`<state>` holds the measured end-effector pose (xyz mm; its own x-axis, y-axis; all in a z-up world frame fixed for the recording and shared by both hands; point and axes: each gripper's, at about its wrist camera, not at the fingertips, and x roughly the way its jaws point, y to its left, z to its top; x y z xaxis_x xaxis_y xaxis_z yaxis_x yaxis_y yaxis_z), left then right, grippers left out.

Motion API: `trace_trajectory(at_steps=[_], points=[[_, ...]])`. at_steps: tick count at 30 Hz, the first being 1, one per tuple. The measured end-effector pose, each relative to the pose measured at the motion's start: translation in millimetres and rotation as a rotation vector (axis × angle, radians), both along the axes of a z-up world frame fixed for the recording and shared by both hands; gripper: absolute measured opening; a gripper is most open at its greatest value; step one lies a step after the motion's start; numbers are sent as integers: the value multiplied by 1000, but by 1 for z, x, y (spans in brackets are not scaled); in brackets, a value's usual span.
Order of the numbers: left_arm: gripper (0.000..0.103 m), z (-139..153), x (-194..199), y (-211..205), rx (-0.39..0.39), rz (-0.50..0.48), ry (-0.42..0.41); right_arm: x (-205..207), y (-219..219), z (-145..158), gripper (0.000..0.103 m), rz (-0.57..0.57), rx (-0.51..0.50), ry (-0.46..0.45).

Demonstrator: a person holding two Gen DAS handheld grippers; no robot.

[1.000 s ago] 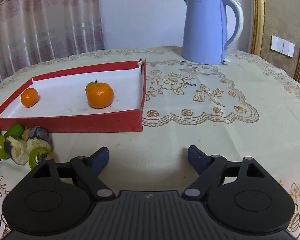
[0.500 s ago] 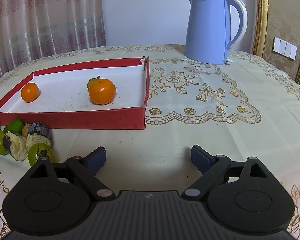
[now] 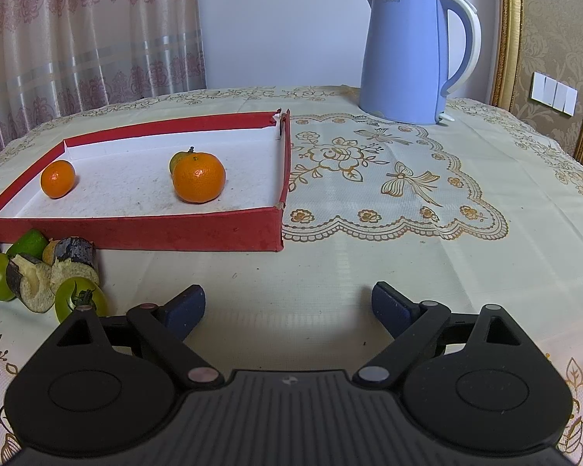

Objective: Organize fruits
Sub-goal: 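Move the left gripper to the green avocado and close it, then lift the green avocado with the left gripper into the tray and release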

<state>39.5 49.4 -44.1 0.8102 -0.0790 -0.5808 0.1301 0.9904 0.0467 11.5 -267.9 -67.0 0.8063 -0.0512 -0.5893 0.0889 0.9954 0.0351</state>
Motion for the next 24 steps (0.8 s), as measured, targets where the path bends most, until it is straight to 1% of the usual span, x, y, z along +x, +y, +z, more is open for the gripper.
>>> trace_trajectory(at_steps=[2, 5, 8, 10, 11, 12, 16, 17, 18, 20, 22, 24], points=[[102, -1, 3, 2, 1, -13, 1, 0, 0, 0, 93, 0, 0, 0], [84, -2, 9, 5, 3, -4, 10, 0, 0, 0, 94, 0, 0, 1], [84, -5, 11, 9, -22, -6, 24, 0, 0, 0, 94, 0, 0, 1], [81, -4, 11, 9, -22, -8, 18, 0, 0, 0, 94, 0, 0, 1], [78, -4, 11, 9, -19, -14, 14, 0, 0, 0, 94, 0, 0, 1], [72, -4, 10, 8, -17, -21, 10, 0, 0, 0, 94, 0, 0, 1], [57, -2, 12, 4, -13, -40, 3, 0, 0, 0, 94, 0, 0, 1], [51, -2, 12, 4, -17, -46, 4, 0, 0, 0, 94, 0, 0, 1], [41, -1, 13, 3, -22, -54, 4, 0, 0, 0, 94, 0, 0, 1], [30, 0, 11, 1, -25, -79, 7, 0, 0, 0, 94, -1, 0, 1], [30, -1, 9, -3, -3, -76, -2, 0, 0, 0, 94, -1, 0, 1], [29, -2, 8, -4, 2, -71, -9, 0, 0, 0, 94, 0, 0, 1]])
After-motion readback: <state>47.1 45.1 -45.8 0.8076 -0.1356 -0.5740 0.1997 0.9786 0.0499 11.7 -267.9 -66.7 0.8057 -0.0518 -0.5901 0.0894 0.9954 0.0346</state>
